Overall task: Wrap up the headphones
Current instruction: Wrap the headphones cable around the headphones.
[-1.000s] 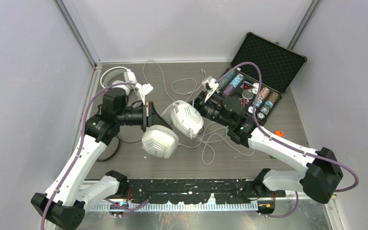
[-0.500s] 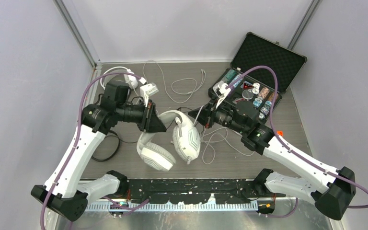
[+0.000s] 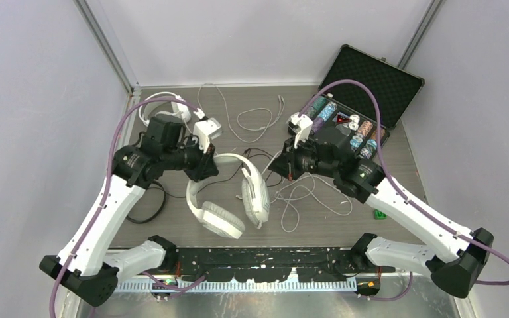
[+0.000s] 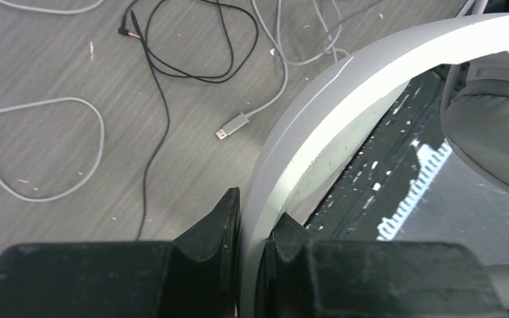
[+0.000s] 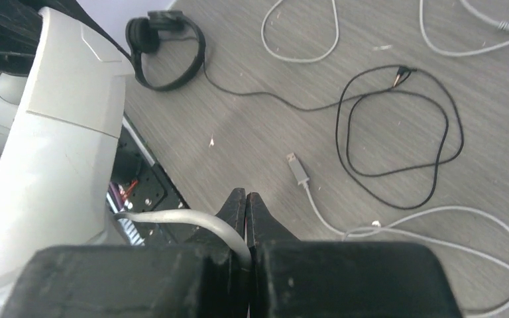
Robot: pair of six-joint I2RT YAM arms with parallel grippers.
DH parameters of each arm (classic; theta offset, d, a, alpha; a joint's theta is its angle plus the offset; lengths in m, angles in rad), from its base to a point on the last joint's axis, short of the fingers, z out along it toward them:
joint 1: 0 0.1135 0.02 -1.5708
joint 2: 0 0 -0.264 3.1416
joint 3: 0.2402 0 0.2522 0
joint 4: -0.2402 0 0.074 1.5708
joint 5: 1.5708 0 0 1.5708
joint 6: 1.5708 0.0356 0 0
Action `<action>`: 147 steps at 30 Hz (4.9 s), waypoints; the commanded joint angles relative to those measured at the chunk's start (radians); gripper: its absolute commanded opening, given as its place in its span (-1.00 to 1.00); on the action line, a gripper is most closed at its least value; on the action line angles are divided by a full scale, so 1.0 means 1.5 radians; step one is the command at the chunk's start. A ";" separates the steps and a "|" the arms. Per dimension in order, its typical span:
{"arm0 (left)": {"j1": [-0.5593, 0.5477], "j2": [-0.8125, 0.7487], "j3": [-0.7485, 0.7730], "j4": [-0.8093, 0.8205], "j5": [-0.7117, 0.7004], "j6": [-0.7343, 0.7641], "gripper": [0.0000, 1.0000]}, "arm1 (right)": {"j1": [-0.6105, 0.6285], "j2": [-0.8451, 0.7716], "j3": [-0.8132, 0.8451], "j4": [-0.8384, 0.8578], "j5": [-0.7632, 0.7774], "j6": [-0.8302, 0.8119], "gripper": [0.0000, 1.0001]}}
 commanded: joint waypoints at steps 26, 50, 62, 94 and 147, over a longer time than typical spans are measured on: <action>-0.102 0.003 -0.084 0.127 -0.299 0.145 -1.00 | -0.005 0.080 0.166 -0.177 -0.108 0.145 -0.99; -0.101 -0.015 -0.100 0.154 -0.379 0.071 -1.00 | -0.027 0.060 0.085 0.065 -0.206 0.384 -0.83; -0.100 -0.001 -0.090 0.161 -0.433 -0.112 -1.00 | -0.025 0.104 0.063 0.228 -0.228 0.481 -0.68; -0.101 0.053 -0.008 0.153 -0.596 -0.512 -1.00 | 0.132 0.139 0.131 0.086 -0.046 0.286 -0.50; -0.070 -0.006 0.084 0.188 -0.494 -0.697 -1.00 | 0.218 0.022 -0.238 0.327 0.318 0.072 -0.16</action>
